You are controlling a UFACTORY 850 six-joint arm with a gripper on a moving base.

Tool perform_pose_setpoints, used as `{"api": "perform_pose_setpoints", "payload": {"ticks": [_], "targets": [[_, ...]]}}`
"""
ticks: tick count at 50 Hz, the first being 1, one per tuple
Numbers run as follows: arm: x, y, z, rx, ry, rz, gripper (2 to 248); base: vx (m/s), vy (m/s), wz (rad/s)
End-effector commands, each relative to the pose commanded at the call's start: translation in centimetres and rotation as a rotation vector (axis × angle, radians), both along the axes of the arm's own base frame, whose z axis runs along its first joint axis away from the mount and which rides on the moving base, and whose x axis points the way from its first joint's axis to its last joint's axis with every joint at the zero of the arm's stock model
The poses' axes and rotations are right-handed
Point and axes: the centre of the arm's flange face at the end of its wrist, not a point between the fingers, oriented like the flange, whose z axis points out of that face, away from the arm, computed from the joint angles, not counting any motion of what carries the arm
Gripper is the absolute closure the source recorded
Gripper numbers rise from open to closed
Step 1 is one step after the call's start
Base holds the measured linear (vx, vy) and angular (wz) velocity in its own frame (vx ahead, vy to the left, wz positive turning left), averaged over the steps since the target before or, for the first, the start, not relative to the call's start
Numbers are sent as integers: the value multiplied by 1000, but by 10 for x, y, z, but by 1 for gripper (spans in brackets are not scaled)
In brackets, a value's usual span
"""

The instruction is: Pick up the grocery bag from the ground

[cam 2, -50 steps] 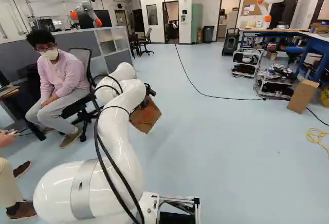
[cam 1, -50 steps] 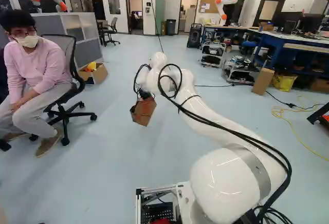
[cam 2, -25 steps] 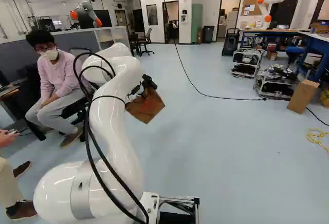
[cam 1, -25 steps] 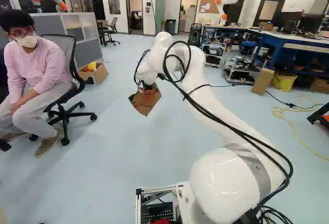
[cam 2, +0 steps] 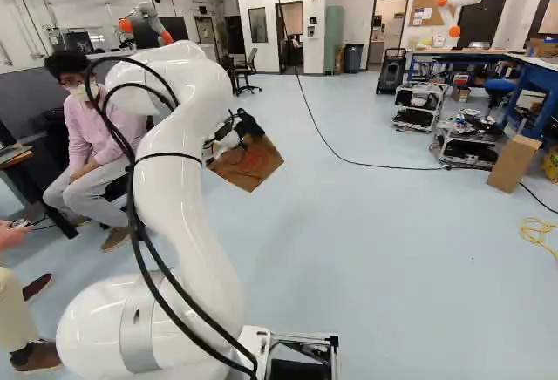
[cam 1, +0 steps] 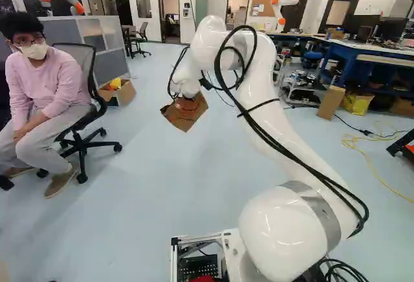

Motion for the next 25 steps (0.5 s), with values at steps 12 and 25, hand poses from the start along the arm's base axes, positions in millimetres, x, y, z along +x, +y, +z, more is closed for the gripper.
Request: {"api": "perform_pose_setpoints", "payload": {"ticks": [12,25], "targets": [[-27,-2,31,-2,-39,0,231,0,0,0],[-56,-3,39,-9,-21,10,231,0,0,0]]}}
